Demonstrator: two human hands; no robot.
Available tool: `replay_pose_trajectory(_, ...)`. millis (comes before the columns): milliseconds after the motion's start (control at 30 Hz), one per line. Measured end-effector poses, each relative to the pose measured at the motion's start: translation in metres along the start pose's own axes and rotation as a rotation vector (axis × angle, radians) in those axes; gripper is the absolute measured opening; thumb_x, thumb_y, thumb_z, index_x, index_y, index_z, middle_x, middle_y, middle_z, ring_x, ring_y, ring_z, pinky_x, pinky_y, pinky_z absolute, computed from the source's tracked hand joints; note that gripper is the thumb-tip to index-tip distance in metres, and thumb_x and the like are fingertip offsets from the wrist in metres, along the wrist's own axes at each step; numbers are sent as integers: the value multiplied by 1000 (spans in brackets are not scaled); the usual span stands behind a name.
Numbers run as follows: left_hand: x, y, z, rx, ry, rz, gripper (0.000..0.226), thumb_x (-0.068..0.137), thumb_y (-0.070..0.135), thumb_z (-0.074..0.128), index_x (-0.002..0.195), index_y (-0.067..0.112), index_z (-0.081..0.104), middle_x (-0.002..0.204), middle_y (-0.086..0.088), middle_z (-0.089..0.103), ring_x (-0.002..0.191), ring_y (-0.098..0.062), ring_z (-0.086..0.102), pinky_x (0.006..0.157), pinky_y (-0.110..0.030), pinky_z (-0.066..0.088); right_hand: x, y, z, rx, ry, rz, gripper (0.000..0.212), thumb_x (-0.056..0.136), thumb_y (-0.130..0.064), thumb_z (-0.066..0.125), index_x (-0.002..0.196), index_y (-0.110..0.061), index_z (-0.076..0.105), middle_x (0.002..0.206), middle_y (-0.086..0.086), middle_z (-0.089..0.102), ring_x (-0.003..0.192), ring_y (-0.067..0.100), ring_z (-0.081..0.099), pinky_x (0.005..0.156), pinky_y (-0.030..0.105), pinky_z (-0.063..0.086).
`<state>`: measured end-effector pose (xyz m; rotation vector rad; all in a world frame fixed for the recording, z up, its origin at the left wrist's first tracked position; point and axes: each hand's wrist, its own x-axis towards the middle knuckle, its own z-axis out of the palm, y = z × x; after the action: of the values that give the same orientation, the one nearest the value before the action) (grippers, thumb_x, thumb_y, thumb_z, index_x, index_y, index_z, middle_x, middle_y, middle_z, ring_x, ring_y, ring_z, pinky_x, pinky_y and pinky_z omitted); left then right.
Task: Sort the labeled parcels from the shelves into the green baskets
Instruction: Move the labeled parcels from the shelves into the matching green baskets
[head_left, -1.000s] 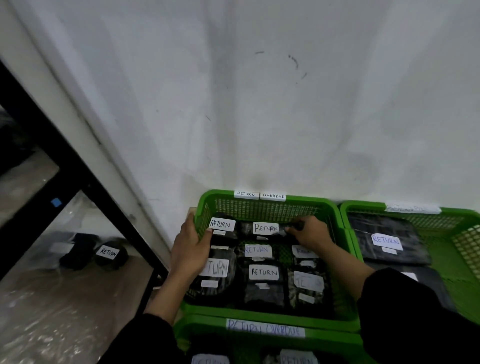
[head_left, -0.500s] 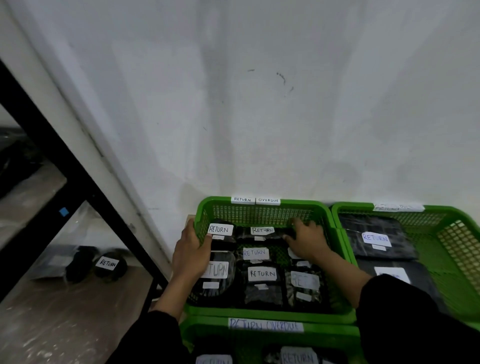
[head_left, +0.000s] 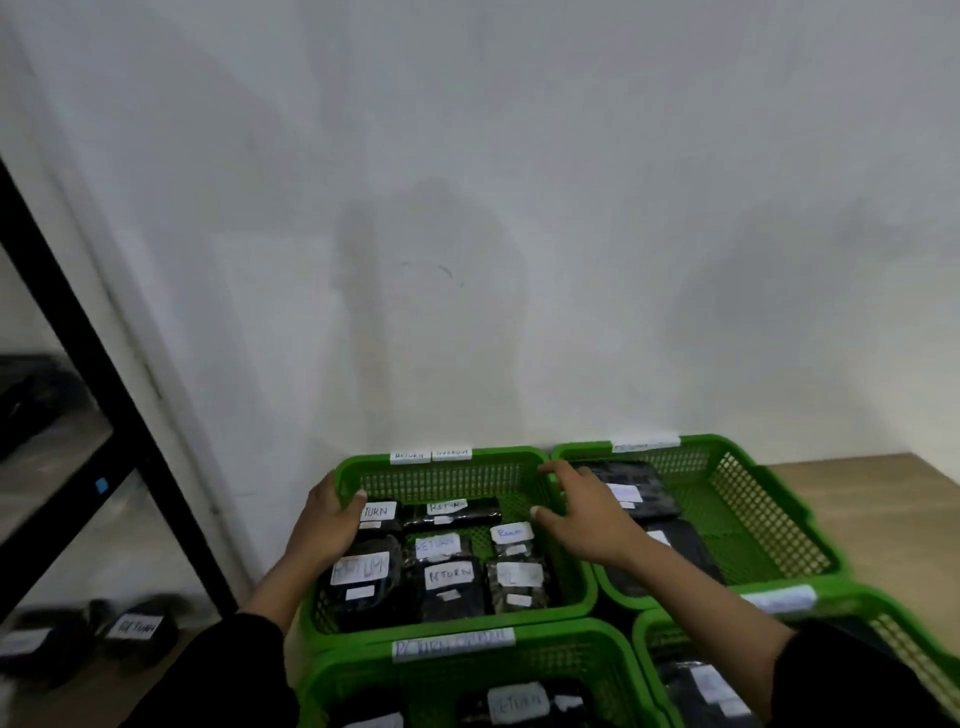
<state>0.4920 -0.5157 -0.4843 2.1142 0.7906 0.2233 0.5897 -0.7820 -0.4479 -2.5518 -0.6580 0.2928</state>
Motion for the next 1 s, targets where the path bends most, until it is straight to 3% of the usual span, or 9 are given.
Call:
replay_pose_trajectory(167,-38,31,-10,-47,-1,113,57,98,33,41,147,11,21,155,-9,24,141,-26,26,112,-35,22,-51,-8,-29,20,84,-87,49,89,-36,58,133,-23,40,130,8,46,117,23,49,97,33,43)
replay_pose_trajectory(400,-140,46,-24,-137,1,195,48,97,33,43,141,15,32,146,-5,40,131,-24,41,103,-31,33,-147,-21,-47,54,197,-185,45,89,-34,60,128,-21,45,115,5,54,104,18,54,88,29,45)
replay_pose_trajectory(600,-257,9,-31,-210,29,166,37,96,32,46,130,17,46,135,-4,51,118,-19,49,95,-28,36,-259,-32,-25,108,190,-227,44,90,-31,60,129,-19,45,105,-2,49,94,11,48,80,23,38)
replay_pose_trajectory(733,-334,-22,-38,-193,-40,157,36,96,28,48,128,14,48,133,-5,52,120,-18,48,95,-26,33,-332,-41,-2,158,134,-206,43,91,-31,59,130,-19,45,114,3,53,97,13,52,80,25,41)
replay_pose_trajectory(900,-384,-46,-73,-192,-6,140,35,94,30,50,126,15,50,130,-1,55,119,-19,51,102,-33,38,-386,-63,11,134,119,-194,42,91,-32,59,129,-19,47,112,3,57,94,13,54,78,24,42)
replay_pose_trajectory(1000,-408,-60,-102,-225,27,138,34,95,29,49,125,15,51,121,-1,57,115,-21,53,98,-32,39,-410,-88,16,142,118,-201,41,91,-31,59,129,-18,47,112,5,58,96,15,54,79,25,42)
